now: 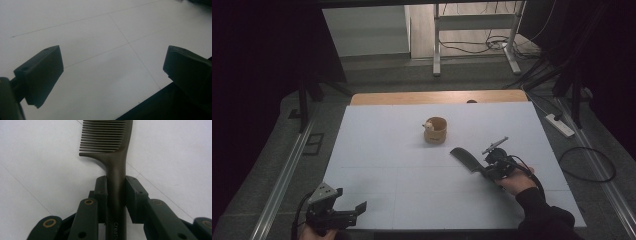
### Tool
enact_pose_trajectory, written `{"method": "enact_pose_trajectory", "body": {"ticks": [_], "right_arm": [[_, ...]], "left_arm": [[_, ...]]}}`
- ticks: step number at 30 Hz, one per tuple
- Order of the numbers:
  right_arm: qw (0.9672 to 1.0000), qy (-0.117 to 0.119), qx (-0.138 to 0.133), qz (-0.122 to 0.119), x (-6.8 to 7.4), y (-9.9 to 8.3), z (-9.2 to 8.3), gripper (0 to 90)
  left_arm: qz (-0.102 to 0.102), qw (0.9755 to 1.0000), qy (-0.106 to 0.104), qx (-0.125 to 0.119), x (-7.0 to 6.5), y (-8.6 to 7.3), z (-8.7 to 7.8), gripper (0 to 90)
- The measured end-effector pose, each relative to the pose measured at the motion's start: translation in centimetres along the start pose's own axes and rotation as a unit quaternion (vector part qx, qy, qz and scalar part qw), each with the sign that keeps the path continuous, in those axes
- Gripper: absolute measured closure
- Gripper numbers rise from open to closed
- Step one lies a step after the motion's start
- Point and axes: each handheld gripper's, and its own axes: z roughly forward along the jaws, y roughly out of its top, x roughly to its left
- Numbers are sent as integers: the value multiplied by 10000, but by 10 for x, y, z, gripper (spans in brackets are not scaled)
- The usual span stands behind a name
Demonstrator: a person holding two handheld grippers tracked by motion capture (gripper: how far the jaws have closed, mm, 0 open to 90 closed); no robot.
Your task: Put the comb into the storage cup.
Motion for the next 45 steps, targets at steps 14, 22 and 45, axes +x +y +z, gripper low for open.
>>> {"method": "enact_pose_trajectory", "body": {"ticks": [14,22,45], "right_arm": [[9992,71,-400,-43,0,-5,-9,725],[9977,126,-660,-102,-1,-9,-17,725],[9913,119,-1248,-403,8,-19,-43,725]], "left_arm": [[-59,9984,-482,-298,0,4,0,0],[195,9978,-576,-252,-4,12,9,0],[522,9940,-904,-335,-10,61,36,0]]}}
